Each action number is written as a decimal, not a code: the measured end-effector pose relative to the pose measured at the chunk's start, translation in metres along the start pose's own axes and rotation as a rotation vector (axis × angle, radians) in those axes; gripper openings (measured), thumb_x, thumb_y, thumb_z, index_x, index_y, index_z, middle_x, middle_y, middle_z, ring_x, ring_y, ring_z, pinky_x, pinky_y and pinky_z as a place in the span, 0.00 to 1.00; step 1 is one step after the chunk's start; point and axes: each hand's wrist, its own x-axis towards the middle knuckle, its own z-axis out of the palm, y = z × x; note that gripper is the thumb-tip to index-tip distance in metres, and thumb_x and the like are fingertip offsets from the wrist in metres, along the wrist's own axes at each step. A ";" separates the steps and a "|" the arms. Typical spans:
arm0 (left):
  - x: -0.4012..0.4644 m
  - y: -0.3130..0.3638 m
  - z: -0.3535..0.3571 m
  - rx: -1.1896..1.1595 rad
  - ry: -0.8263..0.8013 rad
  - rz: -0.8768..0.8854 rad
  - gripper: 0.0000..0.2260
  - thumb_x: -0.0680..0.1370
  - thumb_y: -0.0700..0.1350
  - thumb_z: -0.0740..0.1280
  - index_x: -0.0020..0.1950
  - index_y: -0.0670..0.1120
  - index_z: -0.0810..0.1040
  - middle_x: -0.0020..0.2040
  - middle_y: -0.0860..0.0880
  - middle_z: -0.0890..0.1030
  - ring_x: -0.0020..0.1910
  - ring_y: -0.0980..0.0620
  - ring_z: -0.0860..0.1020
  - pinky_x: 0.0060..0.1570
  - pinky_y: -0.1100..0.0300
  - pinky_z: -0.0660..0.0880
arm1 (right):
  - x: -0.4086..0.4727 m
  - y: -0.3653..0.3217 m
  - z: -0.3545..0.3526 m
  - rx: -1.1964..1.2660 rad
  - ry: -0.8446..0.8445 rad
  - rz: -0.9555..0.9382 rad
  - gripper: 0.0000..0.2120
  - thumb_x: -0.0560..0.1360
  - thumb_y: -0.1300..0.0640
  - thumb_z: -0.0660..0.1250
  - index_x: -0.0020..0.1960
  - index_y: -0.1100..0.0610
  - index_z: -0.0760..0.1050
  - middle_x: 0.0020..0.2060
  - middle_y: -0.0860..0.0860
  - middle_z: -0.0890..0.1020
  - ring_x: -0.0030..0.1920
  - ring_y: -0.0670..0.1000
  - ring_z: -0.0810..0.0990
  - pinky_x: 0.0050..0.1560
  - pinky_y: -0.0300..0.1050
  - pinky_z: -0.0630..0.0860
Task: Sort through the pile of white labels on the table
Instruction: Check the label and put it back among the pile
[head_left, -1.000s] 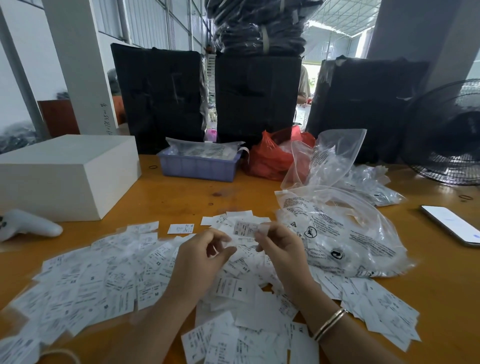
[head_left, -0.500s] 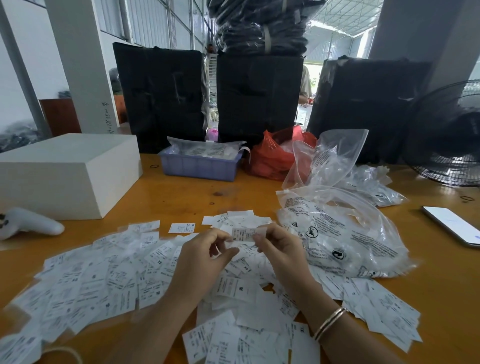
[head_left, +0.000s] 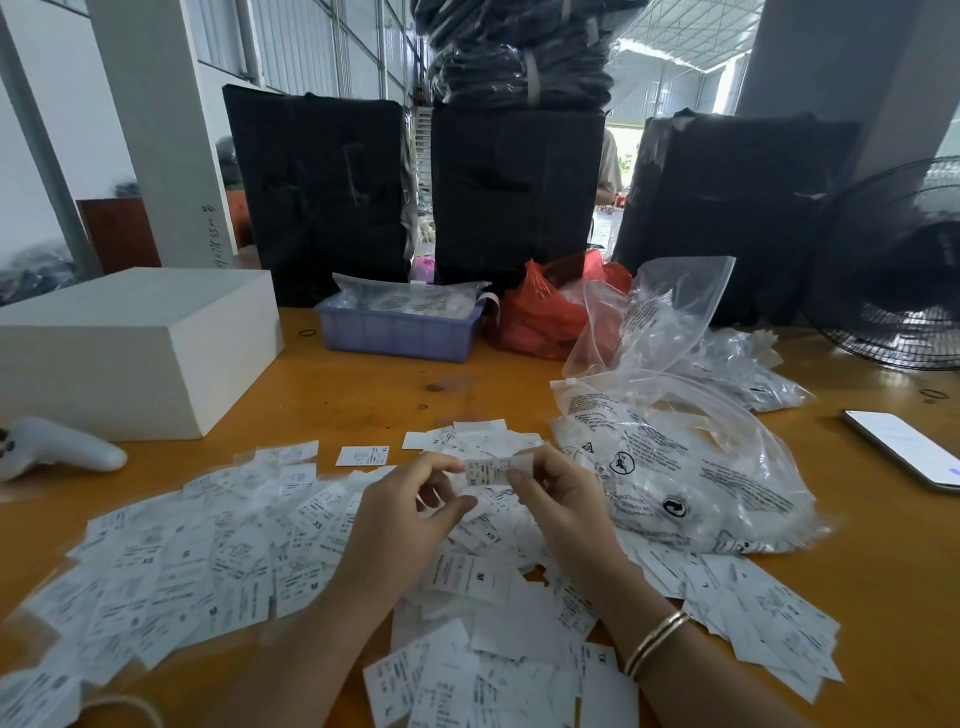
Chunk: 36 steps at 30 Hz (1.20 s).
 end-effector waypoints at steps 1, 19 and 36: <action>0.000 -0.001 0.000 -0.013 0.007 -0.010 0.13 0.70 0.43 0.75 0.50 0.54 0.75 0.36 0.58 0.79 0.42 0.62 0.77 0.41 0.72 0.73 | 0.000 0.000 0.000 -0.022 0.003 0.003 0.07 0.76 0.64 0.65 0.41 0.57 0.77 0.29 0.42 0.73 0.29 0.41 0.68 0.30 0.34 0.64; 0.000 0.001 0.003 -0.234 -0.129 -0.252 0.08 0.74 0.49 0.71 0.49 0.62 0.77 0.41 0.66 0.82 0.45 0.69 0.79 0.39 0.74 0.74 | -0.002 -0.003 0.008 -0.120 0.009 0.067 0.08 0.75 0.59 0.69 0.49 0.47 0.75 0.30 0.46 0.76 0.30 0.40 0.72 0.32 0.33 0.70; 0.003 0.002 -0.001 -0.347 -0.174 -0.378 0.10 0.72 0.50 0.70 0.52 0.55 0.76 0.40 0.57 0.85 0.40 0.61 0.82 0.35 0.68 0.77 | -0.001 -0.014 0.009 0.065 -0.272 0.277 0.11 0.80 0.55 0.61 0.42 0.51 0.79 0.30 0.43 0.76 0.32 0.43 0.73 0.36 0.35 0.69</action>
